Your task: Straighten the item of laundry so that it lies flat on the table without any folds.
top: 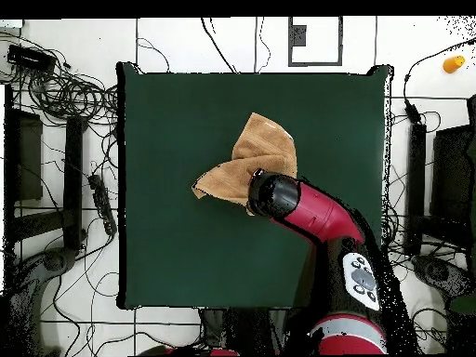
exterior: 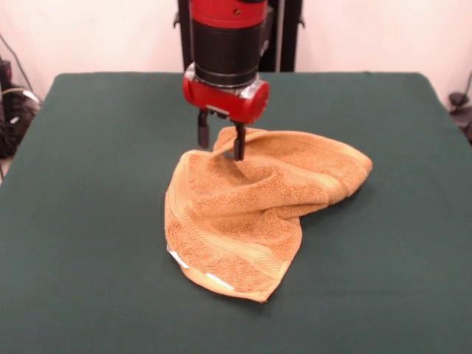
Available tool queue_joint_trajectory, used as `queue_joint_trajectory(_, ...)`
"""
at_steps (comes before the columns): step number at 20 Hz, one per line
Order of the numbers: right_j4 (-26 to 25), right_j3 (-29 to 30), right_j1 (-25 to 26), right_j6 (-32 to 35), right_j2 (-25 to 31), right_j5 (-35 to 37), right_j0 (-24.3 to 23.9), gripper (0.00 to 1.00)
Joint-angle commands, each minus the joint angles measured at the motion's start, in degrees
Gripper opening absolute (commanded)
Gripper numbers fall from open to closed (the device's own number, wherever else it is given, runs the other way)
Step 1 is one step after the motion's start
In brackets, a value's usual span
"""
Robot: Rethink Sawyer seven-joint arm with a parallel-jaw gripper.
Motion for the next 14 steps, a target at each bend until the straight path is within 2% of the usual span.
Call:
queue_joint_trajectory(1,-3.0,7.7,8.0,8.3,7.2,-10.1,-1.1,1.0)
queue_joint_trajectory(10,-3.3,9.9,13.0,10.8,8.7,-19.0,-1.5,1.0)
queue_joint_trajectory(14,-2.1,10.6,13.6,12.1,8.2,-20.2,-0.3,1.0)
